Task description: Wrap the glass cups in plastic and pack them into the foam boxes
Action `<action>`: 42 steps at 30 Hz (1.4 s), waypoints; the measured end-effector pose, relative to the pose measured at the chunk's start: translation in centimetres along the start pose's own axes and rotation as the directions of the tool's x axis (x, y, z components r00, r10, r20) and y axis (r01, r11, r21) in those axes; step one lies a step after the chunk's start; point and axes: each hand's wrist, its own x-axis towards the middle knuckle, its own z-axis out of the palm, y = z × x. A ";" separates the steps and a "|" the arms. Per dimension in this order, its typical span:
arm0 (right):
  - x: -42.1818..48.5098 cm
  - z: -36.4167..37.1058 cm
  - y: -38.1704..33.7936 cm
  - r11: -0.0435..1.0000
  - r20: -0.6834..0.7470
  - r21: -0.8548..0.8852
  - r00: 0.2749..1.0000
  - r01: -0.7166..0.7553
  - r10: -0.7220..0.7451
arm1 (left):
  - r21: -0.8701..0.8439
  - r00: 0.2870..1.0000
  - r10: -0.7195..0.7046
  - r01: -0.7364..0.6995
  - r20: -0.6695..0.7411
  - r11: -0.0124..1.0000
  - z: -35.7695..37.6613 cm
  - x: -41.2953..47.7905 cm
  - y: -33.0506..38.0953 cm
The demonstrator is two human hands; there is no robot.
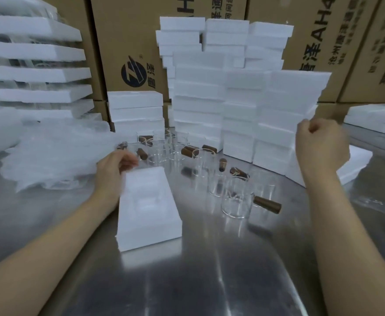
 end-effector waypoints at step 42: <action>-11.4 -0.6 -8.3 0.634 0.714 0.679 -0.133 0.371 -0.687 | 0.459 0.991 -0.012 -0.051 0.133 0.887 -1.1 0.9 1.3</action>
